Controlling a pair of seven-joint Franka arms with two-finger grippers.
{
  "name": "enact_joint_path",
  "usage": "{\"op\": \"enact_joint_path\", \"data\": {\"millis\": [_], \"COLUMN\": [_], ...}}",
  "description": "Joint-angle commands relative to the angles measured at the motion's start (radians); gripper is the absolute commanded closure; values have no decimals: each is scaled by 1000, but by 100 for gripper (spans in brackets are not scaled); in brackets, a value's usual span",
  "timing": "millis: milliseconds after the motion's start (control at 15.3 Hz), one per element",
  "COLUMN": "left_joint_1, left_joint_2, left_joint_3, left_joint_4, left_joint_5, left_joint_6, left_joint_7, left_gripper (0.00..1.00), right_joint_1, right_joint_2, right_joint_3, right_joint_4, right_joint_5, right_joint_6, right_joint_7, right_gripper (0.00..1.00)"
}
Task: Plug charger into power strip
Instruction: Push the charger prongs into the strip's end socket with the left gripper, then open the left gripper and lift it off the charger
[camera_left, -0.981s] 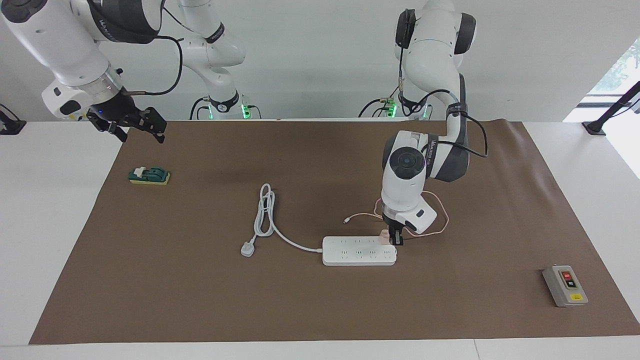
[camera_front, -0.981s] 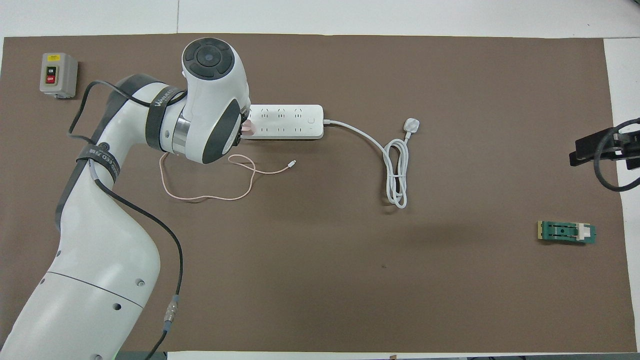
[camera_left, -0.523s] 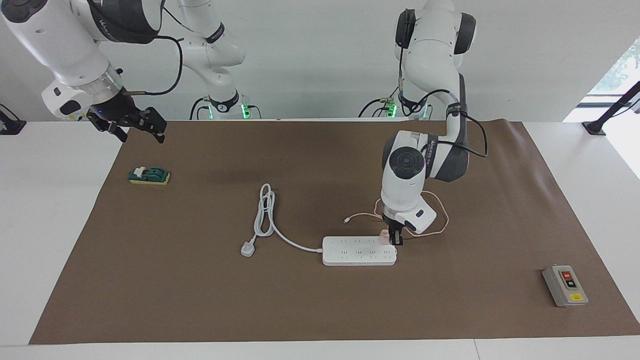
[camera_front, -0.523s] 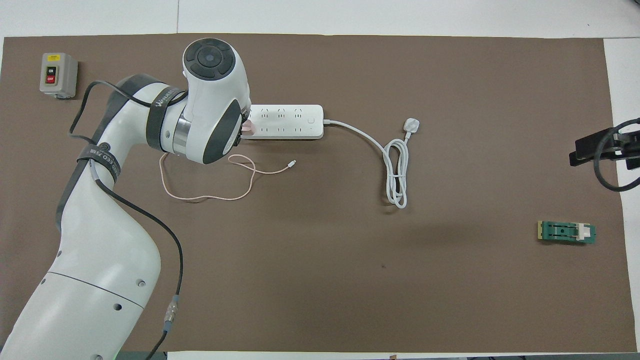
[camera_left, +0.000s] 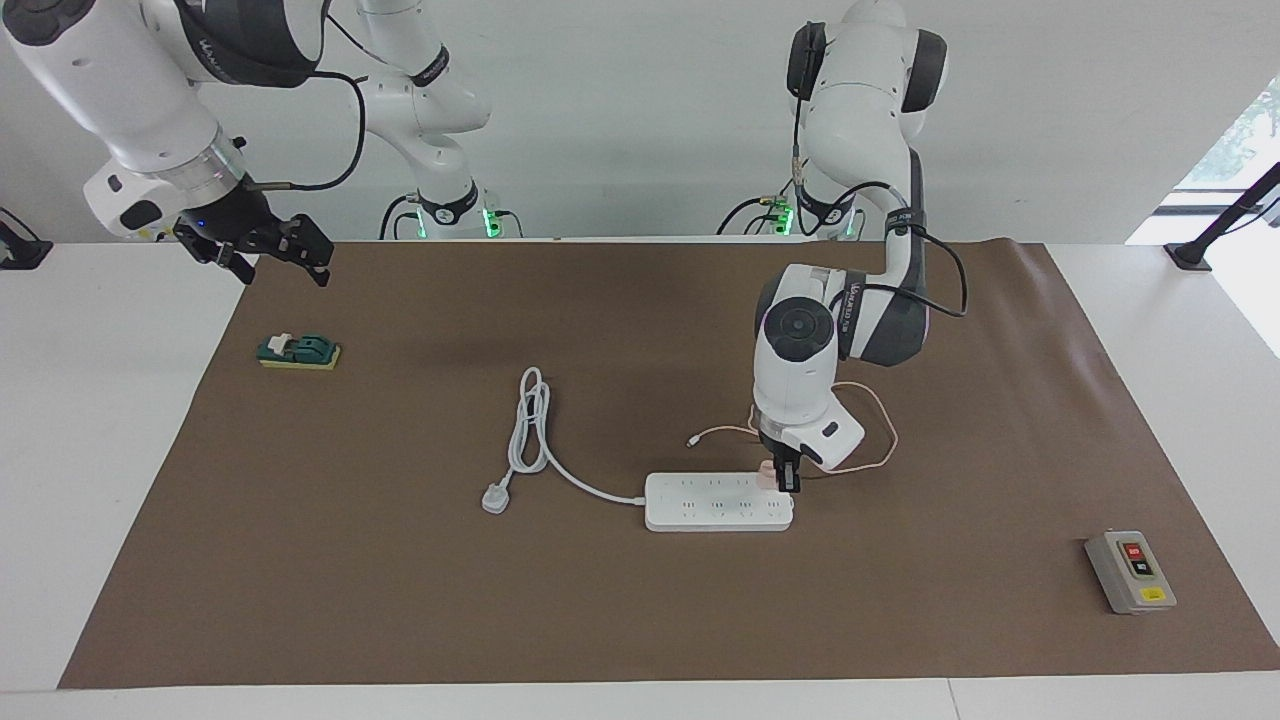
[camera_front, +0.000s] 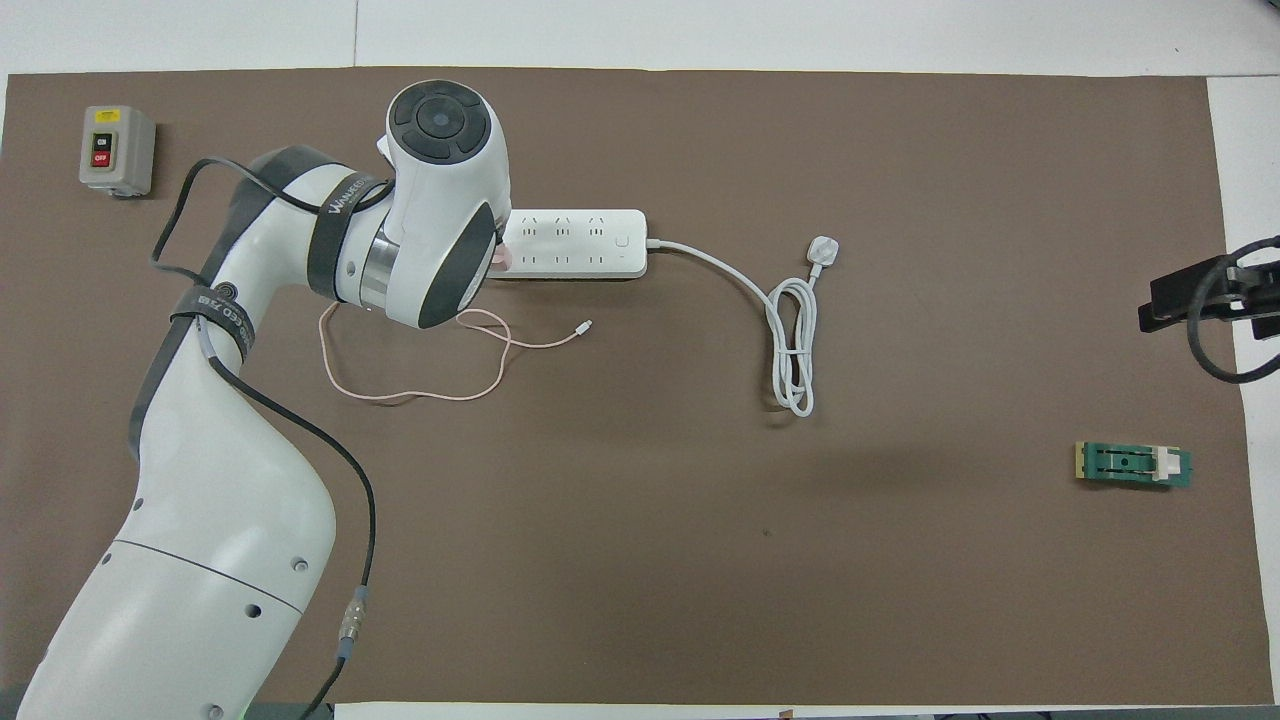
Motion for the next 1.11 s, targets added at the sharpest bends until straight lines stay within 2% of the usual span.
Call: {"op": "enact_joint_path", "data": {"millis": [0,65,131,196,262,523,850,1046], "left_joint_1": [-11,-11,-8,0,6,12,29,49], "left_joint_2": [57,49,28,6,-20,-89,-135,-167], "left_joint_3": [5,7,7,8,7,8,7,8], "left_joint_4": [2,2,2,2,2,-1,-4,-5], "left_joint_5": [-5,-12,-12,-14,-14,-21,-23,-41], "left_joint_6": [-14,-14,-18,-21,-21,-49,-55,-99], "left_joint_7": [59,78,90,104,107,112,113,185], "left_gripper": [100,73,58,36,1,0,0,0], "right_joint_1": [-4,-3,-4,-4,-4,-3,-4,-4], "right_joint_2": [-27,-27,-27,-27,-27,-27,-27,-27], "right_joint_3": [6,6,6,6,6,6,6,6], "right_joint_4": [-25,-25,-25,-25,-25,-25,-25,-25], "right_joint_5": [-8,-8,-8,-8,-8,-8,-8,-8], "right_joint_6": [-6,-4,-6,-4,-4,-4,-6,-6], "right_joint_7": [10,10,10,10,10,10,10,10], "right_gripper": [0,0,0,0,0,0,0,0]}}
